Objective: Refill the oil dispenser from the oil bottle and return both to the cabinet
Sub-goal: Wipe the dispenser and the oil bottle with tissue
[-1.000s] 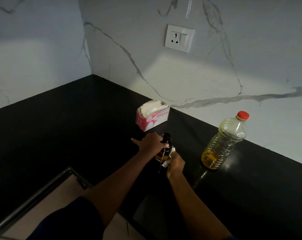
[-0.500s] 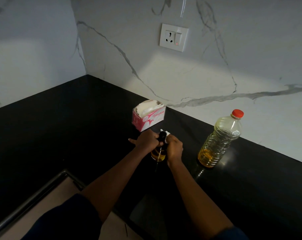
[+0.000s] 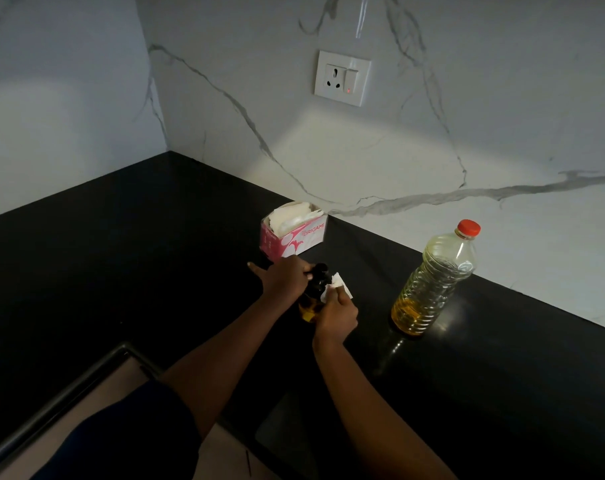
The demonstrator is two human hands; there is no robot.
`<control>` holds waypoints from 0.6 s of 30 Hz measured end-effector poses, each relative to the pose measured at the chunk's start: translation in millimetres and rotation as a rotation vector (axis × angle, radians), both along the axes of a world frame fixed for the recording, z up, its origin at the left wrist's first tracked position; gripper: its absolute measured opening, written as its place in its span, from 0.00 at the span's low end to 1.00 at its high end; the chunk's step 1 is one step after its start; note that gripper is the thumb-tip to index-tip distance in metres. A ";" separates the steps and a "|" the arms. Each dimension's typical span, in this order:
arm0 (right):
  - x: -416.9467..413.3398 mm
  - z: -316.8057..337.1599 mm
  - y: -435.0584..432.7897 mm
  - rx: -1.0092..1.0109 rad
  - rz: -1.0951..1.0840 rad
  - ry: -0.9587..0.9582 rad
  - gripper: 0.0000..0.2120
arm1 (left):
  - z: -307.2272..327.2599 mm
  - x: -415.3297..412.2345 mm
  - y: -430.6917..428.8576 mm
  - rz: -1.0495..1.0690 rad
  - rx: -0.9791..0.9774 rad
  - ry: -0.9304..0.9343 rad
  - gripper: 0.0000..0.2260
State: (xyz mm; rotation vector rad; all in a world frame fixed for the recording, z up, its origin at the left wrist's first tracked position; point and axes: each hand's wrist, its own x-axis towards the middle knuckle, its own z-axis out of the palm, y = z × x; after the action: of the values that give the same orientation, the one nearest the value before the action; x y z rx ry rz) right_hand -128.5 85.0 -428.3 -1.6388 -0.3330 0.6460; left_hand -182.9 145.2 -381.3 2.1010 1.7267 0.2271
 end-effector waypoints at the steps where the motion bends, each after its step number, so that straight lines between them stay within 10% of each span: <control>1: -0.7 -1.1 1.8 -0.016 0.002 -0.018 0.13 | 0.2 -0.4 -1.0 -0.012 -0.006 0.013 0.10; 18: 6.6 -27.8 -0.4 -0.093 -0.018 0.478 0.14 | 9.4 1.6 -5.0 -0.073 -0.204 0.097 0.22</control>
State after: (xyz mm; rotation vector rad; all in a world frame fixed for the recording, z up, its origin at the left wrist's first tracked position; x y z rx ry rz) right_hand -121.9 84.6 -456.1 -1.5159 0.0605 1.0232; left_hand -181.4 140.3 -371.9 2.0492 1.6465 -0.0709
